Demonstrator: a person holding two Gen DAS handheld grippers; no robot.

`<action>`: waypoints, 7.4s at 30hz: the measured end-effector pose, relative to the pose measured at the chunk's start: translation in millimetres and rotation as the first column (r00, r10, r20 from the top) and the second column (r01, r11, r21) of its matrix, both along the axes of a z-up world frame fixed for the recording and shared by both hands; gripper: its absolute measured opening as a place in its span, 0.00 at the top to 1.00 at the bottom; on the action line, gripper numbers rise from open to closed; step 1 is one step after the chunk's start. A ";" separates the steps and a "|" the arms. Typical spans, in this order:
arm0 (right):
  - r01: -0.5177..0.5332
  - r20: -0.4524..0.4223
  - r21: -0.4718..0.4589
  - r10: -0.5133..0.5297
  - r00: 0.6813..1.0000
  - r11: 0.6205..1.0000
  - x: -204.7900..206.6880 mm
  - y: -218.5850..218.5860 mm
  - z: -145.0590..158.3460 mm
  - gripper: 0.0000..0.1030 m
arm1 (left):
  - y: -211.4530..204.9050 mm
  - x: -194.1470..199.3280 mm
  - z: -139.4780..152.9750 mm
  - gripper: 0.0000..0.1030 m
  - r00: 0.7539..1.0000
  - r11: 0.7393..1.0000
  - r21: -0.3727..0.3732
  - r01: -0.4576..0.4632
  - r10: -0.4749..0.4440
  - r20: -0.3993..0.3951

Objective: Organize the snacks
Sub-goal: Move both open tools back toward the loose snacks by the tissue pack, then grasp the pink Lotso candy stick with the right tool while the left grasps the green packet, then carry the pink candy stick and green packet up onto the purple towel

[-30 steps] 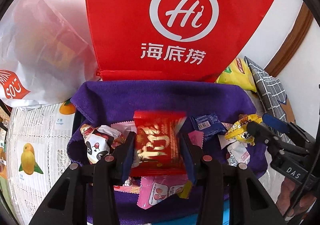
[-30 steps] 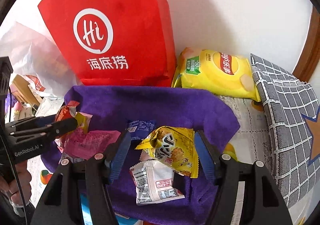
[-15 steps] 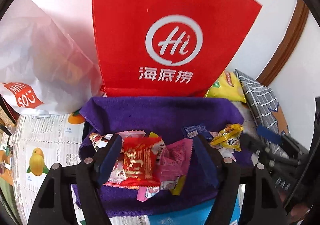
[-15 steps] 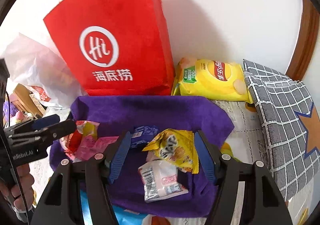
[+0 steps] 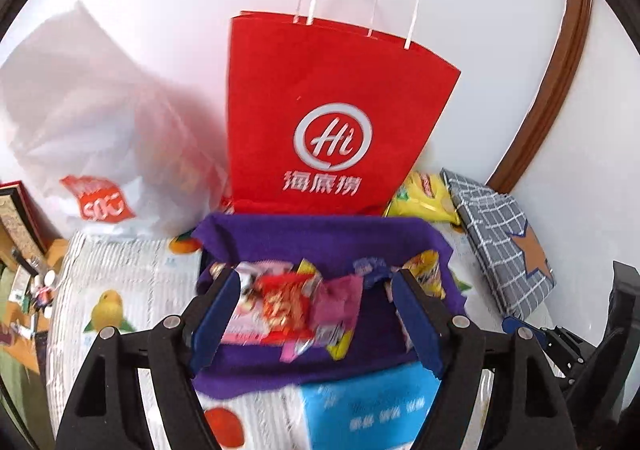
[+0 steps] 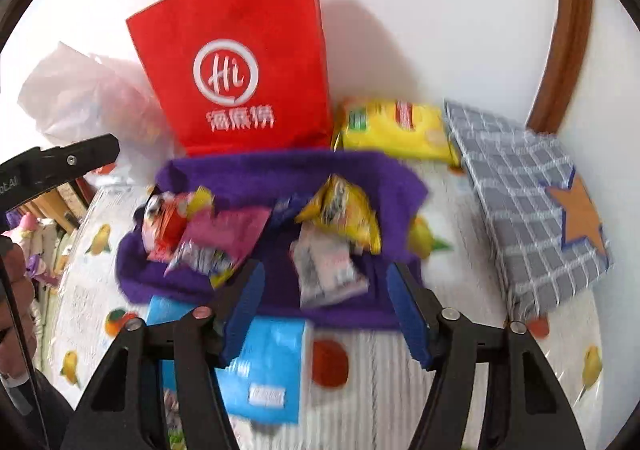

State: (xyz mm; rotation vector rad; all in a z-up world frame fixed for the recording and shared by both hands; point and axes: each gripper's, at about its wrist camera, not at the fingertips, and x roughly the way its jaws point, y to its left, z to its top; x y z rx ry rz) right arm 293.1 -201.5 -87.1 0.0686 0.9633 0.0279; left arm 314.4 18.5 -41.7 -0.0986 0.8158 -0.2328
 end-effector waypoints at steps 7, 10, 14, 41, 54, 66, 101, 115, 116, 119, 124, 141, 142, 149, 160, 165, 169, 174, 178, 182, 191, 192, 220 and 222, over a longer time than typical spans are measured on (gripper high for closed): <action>-0.051 -0.006 0.047 0.052 0.999 0.998 -39.7 14.4 -10.6 0.40 | 34.6 -42.4 -7.8 0.25 0.999 0.999 0.028 -0.046 0.046 -0.027; -0.096 -0.019 0.059 0.097 0.995 0.994 -55.5 29.9 -19.6 0.40 | 50.9 -57.9 -14.8 0.25 0.996 0.997 0.023 -0.078 0.079 -0.044; -0.156 -0.057 0.051 0.159 0.986 0.986 -75.4 52.9 -39.1 0.43 | 67.9 -78.2 -30.5 0.25 0.992 0.994 0.036 -0.099 0.102 -0.074; -0.202 -0.051 0.240 0.220 0.974 0.949 -121.0 41.0 -71.7 0.99 | 80.0 -141.5 -63.4 0.25 0.983 0.992 0.053 -0.119 0.125 -0.137; -0.177 -0.096 0.126 0.190 0.977 0.976 -188.3 -22.5 -60.3 0.94 | 46.6 -152.5 -72.1 0.25 0.983 0.993 0.072 -0.088 0.099 -0.157; -0.334 0.017 -0.019 0.335 0.942 0.942 -167.7 19.2 -50.1 0.59 | 50.4 -159.2 -79.3 0.25 0.978 0.990 0.091 -0.110 0.124 -0.165; -0.056 -0.004 -0.034 0.055 0.998 0.998 -143.4 -29.2 -108.8 0.81 | -30.4 -165.5 -150.7 0.25 0.963 1.000 0.023 0.014 -0.007 -0.269; -0.022 0.045 -0.067 0.025 0.999 0.998 -137.6 -25.2 -112.6 0.79 | -26.5 -155.5 -162.6 0.48 0.982 0.999 -0.027 -0.046 0.040 -0.186; -0.023 0.045 -0.066 0.026 0.999 0.998 -137.5 -25.6 -112.6 0.79 | -26.7 -155.6 -162.9 0.48 0.984 0.999 -0.019 -0.048 0.044 -0.173; -0.022 0.046 -0.056 0.025 0.999 0.998 -137.7 -26.7 -112.8 0.79 | -29.6 -156.7 -164.4 0.48 0.989 0.997 0.031 -0.066 0.069 -0.128; -0.021 0.046 -0.039 0.023 0.999 0.999 -137.6 -29.3 -113.1 0.79 | -34.5 -162.6 -167.7 0.48 0.995 0.993 0.089 -0.081 0.086 -0.052; -0.030 0.047 -0.033 0.032 0.998 0.999 -137.5 -29.8 -113.4 0.75 | -38.3 -162.5 -168.5 0.49 0.996 0.991 0.111 -0.074 0.080 -0.049; -0.030 0.047 -0.031 0.031 0.998 0.999 -137.4 -30.3 -113.3 0.75 | -39.2 -163.2 -168.7 0.50 0.996 0.991 0.109 -0.074 0.079 -0.047; -0.017 0.051 0.005 0.016 0.999 1.000 -138.0 -36.2 -112.9 0.81 | -35.3 -168.2 -161.0 0.55 0.997 0.993 0.102 -0.063 0.067 -0.039; -0.016 0.078 0.060 0.012 0.997 0.998 -144.1 -38.0 -83.6 0.83 | -8.6 -174.3 -118.3 0.55 0.994 0.993 0.051 -0.104 0.106 -0.040; -0.049 0.128 0.031 0.045 0.991 0.998 -144.0 -25.4 -48.8 0.83 | 2.9 -167.3 -97.4 0.55 0.992 0.994 0.003 -0.114 0.114 -0.047; -0.069 0.163 0.016 0.066 0.984 0.997 -134.6 -16.3 -21.3 0.83 | 6.6 -155.4 -72.5 0.55 0.992 0.992 0.017 -0.125 0.125 -0.026; -0.086 0.205 -0.016 0.087 0.975 0.996 -112.1 -2.4 8.4 0.83 | 8.9 -136.1 -43.5 0.55 0.992 0.992 0.011 -0.122 0.122 0.010; -0.087 0.215 -0.038 0.093 0.972 0.995 -87.7 7.7 24.8 0.83 | 9.9 -114.8 -24.1 0.55 0.990 0.991 0.021 -0.135 0.135 0.031; -0.098 0.225 -0.034 0.103 0.969 0.995 -61.5 14.9 35.1 0.83 | 8.9 -91.1 -10.5 0.55 0.989 0.989 0.036 -0.143 0.141 0.052; -0.097 0.216 -0.019 0.099 0.971 0.995 -3.2 24.2 35.1 0.83 | 5.0 -27.0 -5.7 0.55 0.990 0.991 0.036 -0.133 0.131 0.044; -0.095 0.213 -0.012 0.096 0.972 0.995 5.0 24.6 33.8 0.83 | 3.7 -19.9 -6.2 0.55 0.991 0.990 0.039 -0.132 0.131 0.041; -0.183 0.097 0.000 0.183 0.978 0.983 109.7 30.7 -23.7 0.82 | 15.4 72.0 -70.8 0.55 0.985 0.989 0.016 -0.150 0.151 -0.086; -0.189 0.092 -0.002 0.189 0.978 0.982 109.9 31.8 -24.7 0.82 | 13.9 72.5 -71.0 0.55 0.986 0.990 0.017 -0.140 0.141 -0.090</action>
